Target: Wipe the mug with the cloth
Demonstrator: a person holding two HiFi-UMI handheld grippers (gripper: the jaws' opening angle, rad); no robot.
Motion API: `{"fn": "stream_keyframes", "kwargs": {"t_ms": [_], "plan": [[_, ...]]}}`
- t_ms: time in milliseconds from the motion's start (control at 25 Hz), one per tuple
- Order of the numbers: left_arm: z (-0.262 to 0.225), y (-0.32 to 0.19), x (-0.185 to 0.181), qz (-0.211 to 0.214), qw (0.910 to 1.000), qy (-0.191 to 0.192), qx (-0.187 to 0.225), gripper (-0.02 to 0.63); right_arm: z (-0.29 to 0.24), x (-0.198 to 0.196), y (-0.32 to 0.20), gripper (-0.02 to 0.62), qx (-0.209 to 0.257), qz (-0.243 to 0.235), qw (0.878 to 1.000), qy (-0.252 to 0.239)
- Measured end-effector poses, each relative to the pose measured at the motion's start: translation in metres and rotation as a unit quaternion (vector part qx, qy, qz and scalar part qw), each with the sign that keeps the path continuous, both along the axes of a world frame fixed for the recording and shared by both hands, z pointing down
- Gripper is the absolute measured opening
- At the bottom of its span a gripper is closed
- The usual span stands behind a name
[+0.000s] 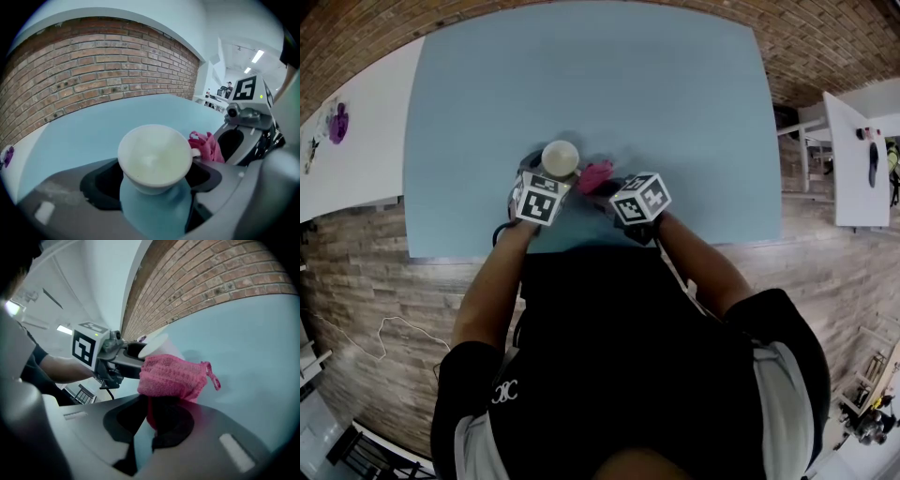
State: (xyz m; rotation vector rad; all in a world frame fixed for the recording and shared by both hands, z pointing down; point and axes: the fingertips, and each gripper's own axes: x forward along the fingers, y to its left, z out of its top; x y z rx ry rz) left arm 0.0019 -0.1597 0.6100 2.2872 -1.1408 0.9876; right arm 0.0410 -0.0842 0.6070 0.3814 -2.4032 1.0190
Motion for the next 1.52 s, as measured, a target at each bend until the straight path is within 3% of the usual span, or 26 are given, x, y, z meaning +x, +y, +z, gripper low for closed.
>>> {"fn": "stream_keyframes", "kwargs": {"t_ms": [240,440,720,1160,1520], "plan": [[0.000,0.002,0.002,0.011,0.9998,-0.006,-0.014,0.425,0.024,-0.015,0.004,0.038,-0.020,-0.005,0.998,0.061],[0.000,0.001,-0.001,0.006,0.9998,0.001,-0.020,0.423,0.036,-0.024,-0.003,0.038,-0.107,0.005,0.990,0.091],[0.000,-0.003,0.005,-0.017,0.9996,0.013,-0.015,0.425,0.028,-0.017,-0.011,0.038,-0.215,0.056,0.975,0.008],[-0.001,-0.009,-0.003,-0.022,0.9997,0.009,-0.011,0.425,0.029,0.003,-0.020,0.038,-0.246,0.121,0.962,-0.012],[0.000,-0.009,-0.001,0.006,0.9998,-0.008,-0.020,0.425,0.029,0.019,-0.029,0.038,-0.272,0.165,0.947,-0.041]]}}
